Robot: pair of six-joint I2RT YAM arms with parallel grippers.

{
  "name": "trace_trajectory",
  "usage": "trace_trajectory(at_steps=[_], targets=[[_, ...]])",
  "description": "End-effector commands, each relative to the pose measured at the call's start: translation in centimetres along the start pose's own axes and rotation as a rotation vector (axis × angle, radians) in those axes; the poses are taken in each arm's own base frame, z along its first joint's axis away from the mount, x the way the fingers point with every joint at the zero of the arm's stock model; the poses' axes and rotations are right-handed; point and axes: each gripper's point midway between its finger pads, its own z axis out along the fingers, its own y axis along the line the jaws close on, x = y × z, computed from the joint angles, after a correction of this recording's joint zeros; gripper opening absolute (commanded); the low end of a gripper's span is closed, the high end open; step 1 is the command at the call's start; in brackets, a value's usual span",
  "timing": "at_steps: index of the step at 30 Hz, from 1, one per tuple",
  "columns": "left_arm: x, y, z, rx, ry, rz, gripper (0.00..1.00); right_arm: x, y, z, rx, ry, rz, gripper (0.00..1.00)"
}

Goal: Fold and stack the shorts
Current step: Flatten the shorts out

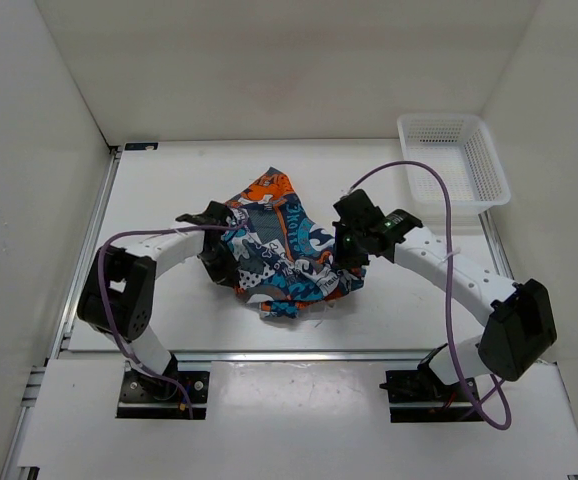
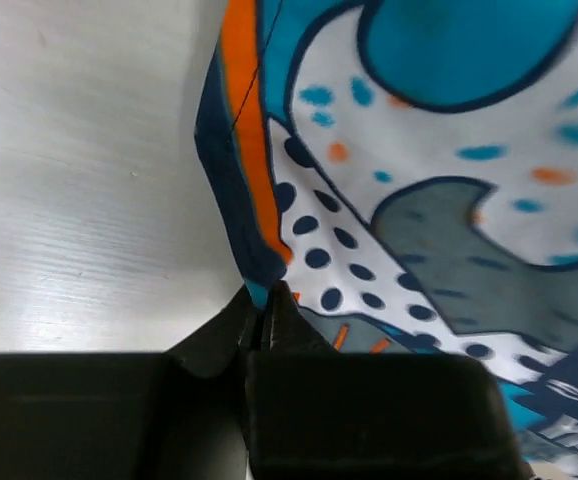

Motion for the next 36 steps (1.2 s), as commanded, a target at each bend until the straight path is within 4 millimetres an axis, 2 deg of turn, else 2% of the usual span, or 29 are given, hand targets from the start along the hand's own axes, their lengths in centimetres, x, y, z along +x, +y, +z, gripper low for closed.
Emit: trace_trajectory(at_steps=[1,4,5,7,9,10,11,12,13,14,15,16,17,20,21,22,23,24,25,26,27,28,29,30,32,33,34,35,36], targets=[[-3.8,-1.7,-2.6,0.029,-0.119,0.030,0.10,0.1,-0.3,-0.7,0.004,-0.016,-0.005,0.00],[-5.8,-1.4,-5.5,-0.003,-0.189,0.044,0.10,-0.7,0.0,-1.1,-0.001,-0.041,-0.029,0.00],[-7.5,-2.9,-7.4,0.031,-0.254,0.097,0.10,-1.7,-0.7,-0.7,0.018,-0.045,-0.017,0.00],[-10.7,-3.0,-8.9,0.016,-0.301,0.102,0.10,-4.8,-0.5,-0.4,0.019,-0.083,-0.067,0.00],[-15.4,-5.4,-13.3,0.055,-0.398,0.131,0.10,-11.1,-1.0,-1.6,0.052,-0.194,-0.089,0.00],[-16.8,-4.5,-12.5,-0.007,-0.342,0.111,0.10,-12.3,-1.9,-0.1,0.092,-0.155,-0.091,0.00],[-20.1,-7.3,-17.6,0.075,-0.463,0.127,0.10,-15.1,-3.2,-0.4,0.113,-0.183,-0.064,0.00],[-21.5,-8.1,-19.5,0.098,-0.499,0.118,0.10,-17.3,-3.5,-0.8,0.119,-0.211,-0.053,0.00],[-22.7,-9.0,-21.6,0.131,-0.542,0.125,0.10,-21.4,-2.2,-2.3,0.082,-0.265,-0.060,0.00],[-25.2,-10.3,-25.9,0.203,-0.651,0.122,0.10,-24.0,-2.8,-3.7,0.078,-0.310,-0.031,0.00],[-25.5,-11.0,-27.8,0.272,-0.668,0.128,0.10,-25.8,-3.0,-3.4,0.083,-0.323,-0.019,0.00],[-26.2,-11.4,-29.5,0.335,-0.698,0.130,0.10,-29.8,-0.9,-8.8,0.014,-0.482,-0.024,0.00],[-27.8,-10.3,-31.5,0.383,-0.741,0.104,0.10,-30.9,-0.8,-10.6,-0.004,-0.527,-0.020,0.00],[-28.5,-10.2,-36.5,0.573,-0.814,0.089,0.10,-32.5,1.8,-16.3,-0.120,-0.678,-0.054,0.00],[-28.0,-8.9,-38.7,0.588,-0.859,0.079,0.10,-32.0,2.2,-19.9,-0.140,-0.746,-0.075,0.00],[-27.6,-8.4,-40.0,0.597,-0.888,0.079,0.10,-31.1,3.4,-20.8,-0.172,-0.756,-0.109,0.00],[-26.0,-8.0,-42.4,0.612,-0.934,0.086,0.10,-30.0,3.0,-19.4,-0.142,-0.727,-0.134,0.00],[-25.6,-7.2,-42.5,0.592,-0.940,0.097,0.10,-28.5,3.2,-22.4,-0.142,-0.776,-0.156,0.00],[-24.8,-6.8,-42.8,0.581,-0.948,0.100,0.10,-27.0,3.6,-22.2,-0.135,-0.756,-0.182,0.00],[-23.9,-6.4,-42.8,0.579,-0.943,0.099,0.10,-25.1,2.7,-19.6,-0.099,-0.685,-0.193,0.00],[-21.6,-5.6,-44.3,0.584,-0.971,0.118,0.10,-23.1,2.2,-21.1,-0.097,-0.697,-0.195,0.00],[-21.0,-4.9,-40.8,0.552,-0.883,0.101,0.10,-21.7,2.0,-20.3,-0.100,-0.673,-0.193,0.00],[-19.7,-4.8,-39.5,0.547,-0.851,0.107,0.10,-18.2,0.5,-15.7,-0.058,-0.546,-0.204,0.00],[-18.5,-4.4,-38.1,0.540,-0.822,0.110,0.10,-16.4,0.2,-16.5,-0.076,-0.566,-0.168,0.00],[-14.8,-2.8,-32.4,0.499,-0.732,0.103,0.10,-12.4,-1.3,-13.4,-0.051,-0.494,-0.135,0.05],[-13.5,-2.3,-30.1,0.487,-0.696,0.090,0.10,-8.4,-3.7,-10.2,0.007,-0.407,-0.068,0.10],[-10.8,-0.6,-25.4,0.448,-0.616,0.053,0.12,-6.3,-4.3,-8.8,0.023,-0.363,-0.043,0.18],[-9.6,0.4,-23.0,0.419,-0.584,0.037,0.17,-4.3,-5.0,-7.4,0.035,-0.318,-0.017,0.49],[-8.4,1.3,-20.6,0.394,-0.546,0.026,0.22,-0.8,-6.5,-5.0,0.067,-0.237,0.051,0.59]])
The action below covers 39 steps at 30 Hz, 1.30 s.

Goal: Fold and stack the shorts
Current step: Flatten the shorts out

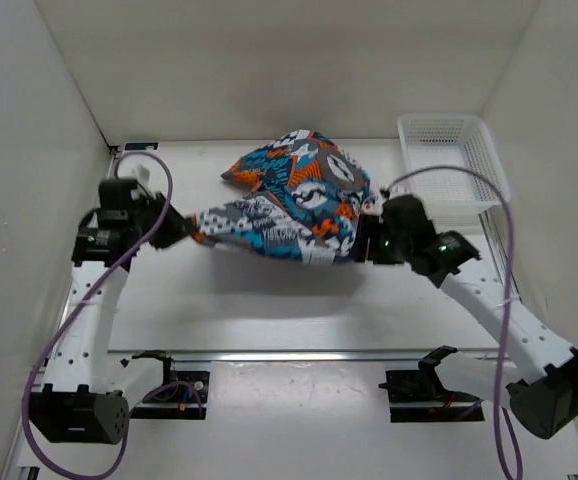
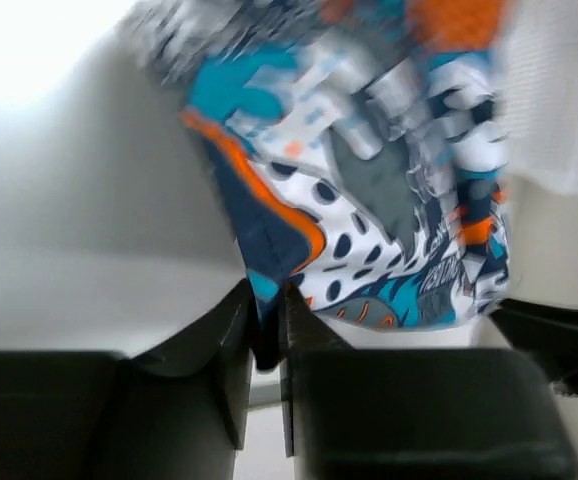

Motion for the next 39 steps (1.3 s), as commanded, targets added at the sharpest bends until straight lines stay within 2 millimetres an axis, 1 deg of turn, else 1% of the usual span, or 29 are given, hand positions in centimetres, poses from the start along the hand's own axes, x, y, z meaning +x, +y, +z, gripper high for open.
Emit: trace_trajectory(at_steps=[1,2,4,5,6,7,9,11,12,14,15,16,17,18,19,20,21,24,25,26,27,29,30,31,33,35,36,38,39], targets=[[6.3,8.4,3.5,-0.230,0.070,-0.076,0.28,9.6,-5.8,2.0,0.246,0.182,0.138,0.70],[10.0,11.0,4.6,-0.287,0.161,-0.105,0.58,11.3,-6.1,2.0,0.258,0.220,0.163,0.81],[12.0,12.5,4.8,-0.312,0.216,-0.110,0.84,13.0,-6.7,1.9,0.290,0.247,0.227,0.83],[12.8,13.1,5.0,-0.333,0.245,-0.119,0.92,13.1,-6.7,1.5,0.293,0.246,0.241,0.84],[12.7,13.1,4.9,-0.336,0.253,-0.109,0.99,12.4,-6.8,1.1,0.305,0.220,0.249,0.86],[12.8,12.6,4.6,-0.334,0.264,-0.103,0.99,11.3,-6.6,0.4,0.308,0.196,0.257,0.86],[10.8,12.3,4.0,-0.376,0.213,-0.085,0.99,10.0,-6.6,-0.4,0.311,0.153,0.266,0.83],[10.7,13.0,3.5,-0.447,0.238,-0.101,0.92,9.7,-6.4,-0.8,0.293,0.155,0.298,0.74],[10.2,13.2,3.2,-0.486,0.222,-0.113,0.87,9.8,-6.6,-0.9,0.292,0.169,0.320,0.64],[10.9,13.9,3.1,-0.532,0.255,-0.140,0.81,10.9,-6.2,-0.3,0.260,0.211,0.378,0.54],[11.9,14.8,3.3,-0.569,0.275,-0.175,0.81,11.7,-5.5,-0.1,0.216,0.249,0.407,0.48],[12.9,14.9,3.4,-0.564,0.306,-0.201,0.85,12.8,-5.3,0.8,0.185,0.261,0.433,0.46],[14.1,15.4,4.5,-0.546,0.323,-0.232,0.88,13.3,-4.8,1.1,0.148,0.267,0.448,0.46],[15.2,14.6,5.2,-0.483,0.361,-0.272,0.90,13.9,-4.5,1.4,0.125,0.282,0.466,0.46],[16.0,14.7,5.8,-0.467,0.384,-0.302,0.93,14.5,-4.1,1.8,0.092,0.288,0.499,0.46],[16.7,15.0,6.4,-0.463,0.395,-0.327,0.94,14.6,-3.9,1.9,0.076,0.282,0.512,0.48],[18.0,16.1,7.2,-0.499,0.419,-0.373,0.96,14.5,-4.0,2.1,0.069,0.278,0.522,0.50],[19.1,17.5,8.5,-0.555,0.458,-0.403,0.97,13.8,-4.1,2.6,0.055,0.259,0.547,0.75],[18.6,17.8,9.2,-0.555,0.434,-0.403,0.97,14.1,-4.3,2.8,0.064,0.273,0.534,0.87],[18.2,17.9,9.6,-0.558,0.418,-0.396,0.97,12.9,-4.6,2.9,0.069,0.249,0.540,0.91],[17.6,17.9,10.4,-0.568,0.407,-0.400,0.97,13.1,-5.2,3.5,0.084,0.259,0.526,0.93],[16.9,18.2,11.2,-0.592,0.402,-0.394,0.97,11.6,-5.9,4.1,0.090,0.237,0.533,0.95],[16.2,18.2,12.3,-0.590,0.406,-0.383,0.95,11.7,-6.3,4.9,0.095,0.249,0.526,0.95],[15.9,18.4,12.7,-0.602,0.406,-0.381,0.93,11.1,-6.7,5.4,0.099,0.235,0.527,0.95],[16.3,18.8,13.8,-0.622,0.442,-0.371,0.80,10.5,-7.5,6.9,0.077,0.238,0.551,0.93],[15.2,18.1,15.0,-0.604,0.437,-0.346,0.70,10.2,-8.6,8.2,0.066,0.248,0.590,0.92],[15.4,18.0,15.5,-0.607,0.449,-0.340,0.59,9.2,-8.9,9.0,0.041,0.220,0.597,0.89],[14.9,17.8,15.8,-0.598,0.444,-0.330,0.43,10.2,-8.9,10.3,0.033,0.269,0.622,0.80],[14.7,17.8,16.1,-0.598,0.444,-0.330,0.37,9.8,-8.9,10.8,0.026,0.258,0.618,0.77]])
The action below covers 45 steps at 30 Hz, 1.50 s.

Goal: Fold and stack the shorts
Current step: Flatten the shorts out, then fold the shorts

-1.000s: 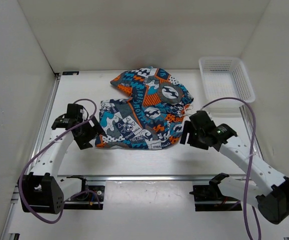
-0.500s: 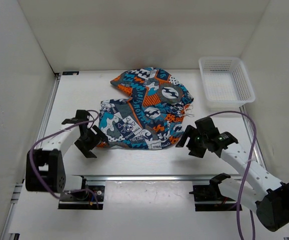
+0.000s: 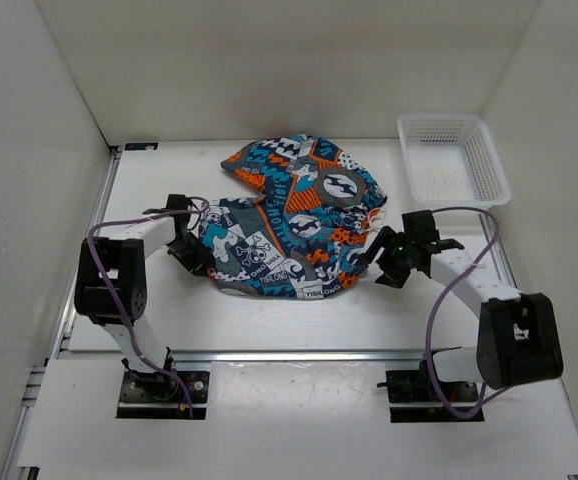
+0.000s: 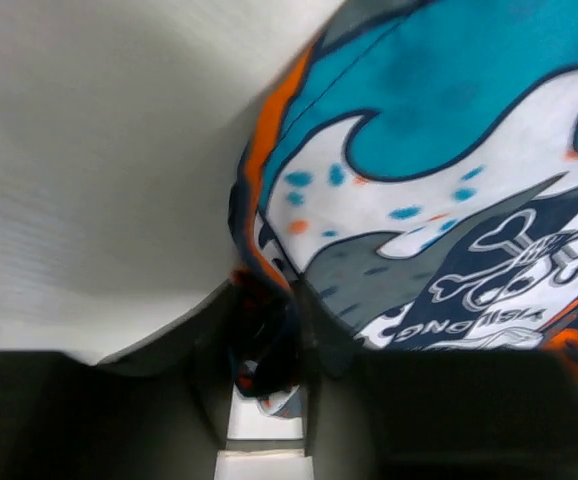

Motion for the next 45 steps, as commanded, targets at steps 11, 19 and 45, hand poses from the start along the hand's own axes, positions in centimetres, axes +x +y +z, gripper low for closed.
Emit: trace_trajectory(at_steps=[11,19,45], targets=[[-1.6,-2.0,-1.3,0.049,-0.059,0.052,0.10,-2.7,3.4,4.0,-0.084,-0.026,-0.071,0.54],[-3.5,-5.0,-6.7,0.134,-0.160,0.101,0.10,-6.3,7.2,3.8,-0.068,-0.080,-0.153,0.00],[7.0,-1.1,-62.8,1.036,-1.272,0.231,0.10,-2.3,20.6,-47.8,-0.643,-0.990,-0.802,0.00]])
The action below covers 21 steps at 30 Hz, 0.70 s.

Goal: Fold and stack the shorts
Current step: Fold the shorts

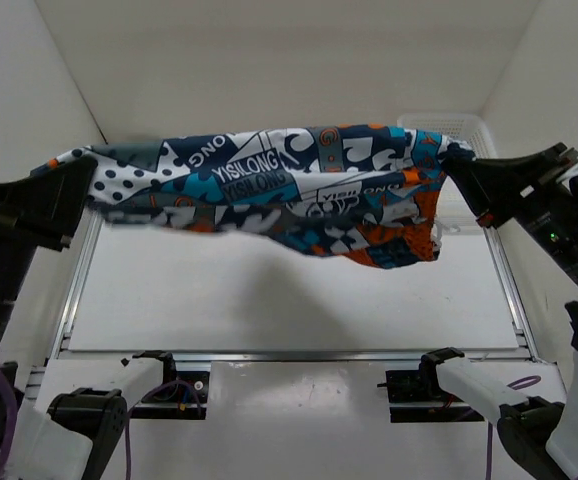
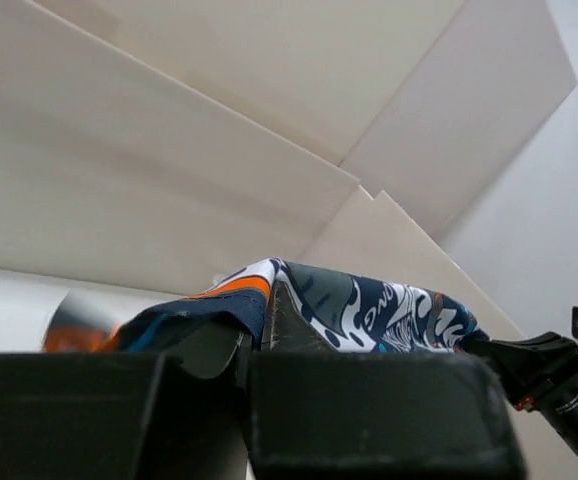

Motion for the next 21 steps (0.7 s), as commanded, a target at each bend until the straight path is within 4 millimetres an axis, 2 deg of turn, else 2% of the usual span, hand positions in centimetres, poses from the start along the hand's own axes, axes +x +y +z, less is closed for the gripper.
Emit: trace_trajectory(at_steps=[1,2,4,5,6,8,9,10,11,12,13,14,15,16,17,18,19,20,21], targets=[[-0.9,4.4,1.4,-0.209,-0.069,0.030,0.10,0.4,-1.0,-2.2,0.079,0.010,-0.071,0.00],[-1.1,4.0,0.7,-0.197,-0.082,0.032,0.10,0.4,-0.9,-2.7,0.079,0.010,-0.071,0.00],[-0.3,4.4,1.7,-0.188,-0.051,0.029,0.10,0.6,-0.9,-2.7,0.082,0.018,-0.059,0.00],[0.1,4.7,1.6,-0.197,-0.041,0.027,0.10,2.0,-1.5,-2.5,0.098,0.065,-0.042,0.00],[1.2,5.9,2.7,-0.218,-0.002,0.020,0.10,2.4,-1.6,-2.6,0.104,0.081,-0.037,0.00],[2.3,7.3,4.0,-0.244,0.030,0.024,0.10,5.1,-4.3,-1.0,0.189,0.168,-0.007,0.00],[4.2,9.5,5.5,-0.292,0.086,0.013,0.10,6.0,-5.0,-0.8,0.218,0.194,0.016,0.00],[5.1,10.7,6.4,-0.313,0.114,0.018,0.10,7.4,-5.8,0.0,0.233,0.237,0.029,0.00],[5.9,11.7,7.5,-0.329,0.133,0.014,0.10,10.0,-7.3,1.2,0.259,0.310,0.052,0.00],[8.6,14.8,9.4,-0.391,0.211,0.009,0.10,11.2,-8.4,2.0,0.283,0.337,0.059,0.00],[10.1,16.2,10.5,-0.412,0.256,-0.001,0.10,13.1,-9.6,3.2,0.302,0.390,0.075,0.00],[12.3,18.9,12.5,-0.461,0.323,0.000,0.10,15.7,-11.3,4.4,0.331,0.446,0.090,0.00],[14.3,21.1,13.5,-0.502,0.380,0.001,0.10,17.3,-12.2,5.2,0.344,0.484,0.101,0.00],[15.8,22.7,14.4,-0.531,0.417,-0.007,0.10,19.9,-13.9,6.7,0.368,0.554,0.122,0.00],[17.2,24.4,15.2,-0.557,0.455,-0.006,0.10,22.5,-15.3,7.3,0.397,0.612,0.137,0.00],[19.8,27.5,16.6,-0.624,0.518,-0.015,0.10,23.5,-16.3,8.8,0.397,0.614,0.137,0.00],[20.9,29.3,17.5,-0.655,0.536,-0.001,0.10,26.5,-18.2,10.5,0.421,0.685,0.158,0.00],[22.1,30.6,18.2,-0.677,0.565,-0.007,0.10,27.5,-19.7,11.5,0.455,0.702,0.160,0.00],[24.8,33.7,19.2,-0.734,0.629,-0.006,0.10,28.4,-20.7,12.9,0.455,0.714,0.154,0.00]])
